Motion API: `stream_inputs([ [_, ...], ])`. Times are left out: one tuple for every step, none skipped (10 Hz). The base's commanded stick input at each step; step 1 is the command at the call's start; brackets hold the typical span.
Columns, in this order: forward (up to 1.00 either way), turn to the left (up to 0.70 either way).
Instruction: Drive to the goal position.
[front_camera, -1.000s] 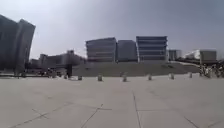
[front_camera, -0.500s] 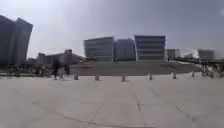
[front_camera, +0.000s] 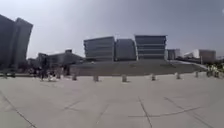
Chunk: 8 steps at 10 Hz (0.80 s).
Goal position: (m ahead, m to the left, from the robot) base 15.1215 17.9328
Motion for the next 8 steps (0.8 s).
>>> stream_inputs([
  [1.00, 0.00],
  [1.00, 0.00],
  [1.00, 0.00],
  [1.00, 0.00],
  [1.00, 0.00],
  [1.00, 0.00],
  [1.00, 0.00],
  [1.00, 0.00],
])
